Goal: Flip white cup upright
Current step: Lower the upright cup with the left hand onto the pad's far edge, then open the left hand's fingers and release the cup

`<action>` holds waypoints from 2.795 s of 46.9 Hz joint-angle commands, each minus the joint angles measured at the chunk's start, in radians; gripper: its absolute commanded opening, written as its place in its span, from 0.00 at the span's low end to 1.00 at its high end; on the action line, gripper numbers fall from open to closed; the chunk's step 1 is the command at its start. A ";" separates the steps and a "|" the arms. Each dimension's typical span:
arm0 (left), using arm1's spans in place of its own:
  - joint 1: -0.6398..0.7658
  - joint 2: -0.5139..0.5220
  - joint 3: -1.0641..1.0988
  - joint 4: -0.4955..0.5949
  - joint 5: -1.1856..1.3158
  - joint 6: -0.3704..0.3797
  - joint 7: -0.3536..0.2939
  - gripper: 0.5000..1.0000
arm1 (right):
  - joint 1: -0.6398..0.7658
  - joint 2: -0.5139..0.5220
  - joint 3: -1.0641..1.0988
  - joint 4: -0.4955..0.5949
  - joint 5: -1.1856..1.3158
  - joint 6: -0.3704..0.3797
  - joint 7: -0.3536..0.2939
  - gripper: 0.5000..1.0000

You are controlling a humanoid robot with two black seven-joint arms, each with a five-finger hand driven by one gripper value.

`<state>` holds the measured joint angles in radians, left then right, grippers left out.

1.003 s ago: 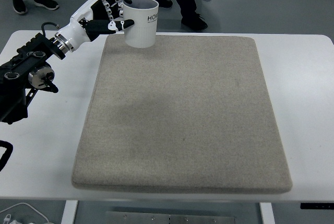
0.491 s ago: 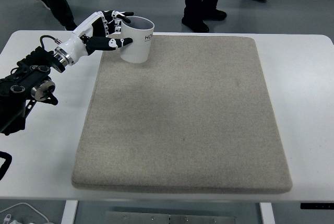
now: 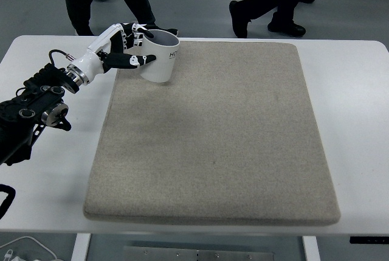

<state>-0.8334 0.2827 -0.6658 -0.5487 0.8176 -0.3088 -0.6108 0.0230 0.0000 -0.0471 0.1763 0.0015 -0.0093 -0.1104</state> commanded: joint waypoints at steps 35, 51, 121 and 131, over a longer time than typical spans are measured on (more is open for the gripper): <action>0.020 -0.005 0.000 -0.002 0.061 0.088 0.000 0.07 | 0.000 0.000 0.001 0.000 0.000 0.000 0.000 0.86; 0.022 -0.005 0.049 -0.002 0.060 0.132 0.000 0.08 | 0.000 0.000 0.001 0.000 0.000 0.000 0.000 0.86; 0.033 0.010 0.012 -0.088 -0.021 0.142 0.000 0.99 | 0.000 0.000 0.001 0.000 0.000 -0.001 0.000 0.86; 0.028 0.047 0.011 -0.145 -0.107 0.140 0.000 0.99 | 0.000 0.000 0.000 0.000 0.000 0.000 0.000 0.86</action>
<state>-0.8008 0.3161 -0.6561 -0.6753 0.7443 -0.1677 -0.6108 0.0230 0.0000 -0.0466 0.1763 0.0015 -0.0098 -0.1108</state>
